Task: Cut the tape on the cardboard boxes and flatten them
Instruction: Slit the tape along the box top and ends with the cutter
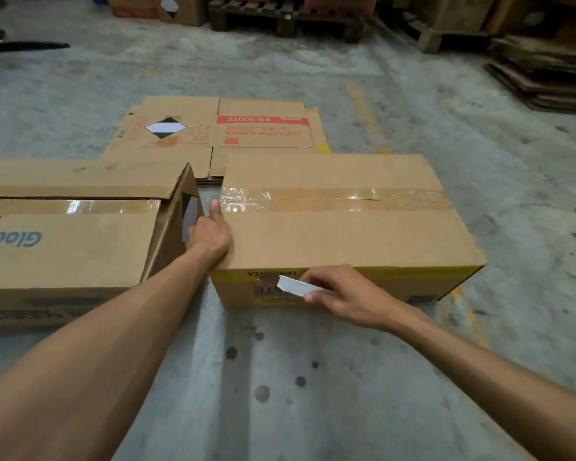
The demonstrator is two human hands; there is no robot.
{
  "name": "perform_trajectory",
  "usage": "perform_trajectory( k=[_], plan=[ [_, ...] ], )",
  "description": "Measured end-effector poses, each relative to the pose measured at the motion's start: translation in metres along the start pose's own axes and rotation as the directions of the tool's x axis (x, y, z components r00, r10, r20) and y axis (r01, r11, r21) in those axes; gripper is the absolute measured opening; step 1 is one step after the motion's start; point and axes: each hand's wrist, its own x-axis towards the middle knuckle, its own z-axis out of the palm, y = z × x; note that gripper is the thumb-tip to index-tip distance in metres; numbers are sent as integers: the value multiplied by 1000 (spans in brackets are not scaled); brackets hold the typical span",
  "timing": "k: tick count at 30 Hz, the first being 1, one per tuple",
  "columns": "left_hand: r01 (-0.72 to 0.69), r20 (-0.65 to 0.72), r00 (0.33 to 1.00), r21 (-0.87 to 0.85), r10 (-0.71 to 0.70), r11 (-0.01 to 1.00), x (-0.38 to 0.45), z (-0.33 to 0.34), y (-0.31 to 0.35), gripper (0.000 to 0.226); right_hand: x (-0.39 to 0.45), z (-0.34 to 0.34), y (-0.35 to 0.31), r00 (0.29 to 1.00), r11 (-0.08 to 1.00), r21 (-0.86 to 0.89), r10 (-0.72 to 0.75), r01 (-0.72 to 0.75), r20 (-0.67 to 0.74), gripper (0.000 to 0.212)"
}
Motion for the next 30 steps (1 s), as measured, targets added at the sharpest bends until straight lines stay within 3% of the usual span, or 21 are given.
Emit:
perform_trajectory(
  k=[4,8,10,14,18,22,24,27,30],
  plan=[
    [-9,8,1000,18,9,1000,3,-2,-1,86,10,-31,-10,997,990,139,43,-33,-66,7],
    [-55,26,998,35,54,998,2,-3,-4,89,38,-53,-5,954,999,-5,35,-39,-297,9],
    [-88,32,996,41,87,995,-3,-5,-5,88,43,-55,4,945,994,43,104,-96,-310,8],
    [-145,18,989,61,144,988,-24,-9,-9,81,38,-55,11,949,918,366,241,-154,-204,8],
    [-152,10,988,55,152,987,-38,-2,-29,86,26,-58,8,977,908,374,213,-191,-17,25],
    [-84,12,996,22,84,996,-43,0,-35,91,21,-68,7,977,852,482,155,-206,144,15],
    [18,17,1000,22,-18,1000,-40,1,-30,92,32,-75,3,976,893,400,160,-208,149,11],
    [172,25,985,-23,-172,985,-39,2,-19,88,61,-81,-12,983,983,86,153,-162,100,4],
    [137,-33,990,4,-136,991,-40,2,-15,86,95,-84,-36,980,963,-259,120,-77,156,17]
  ],
)
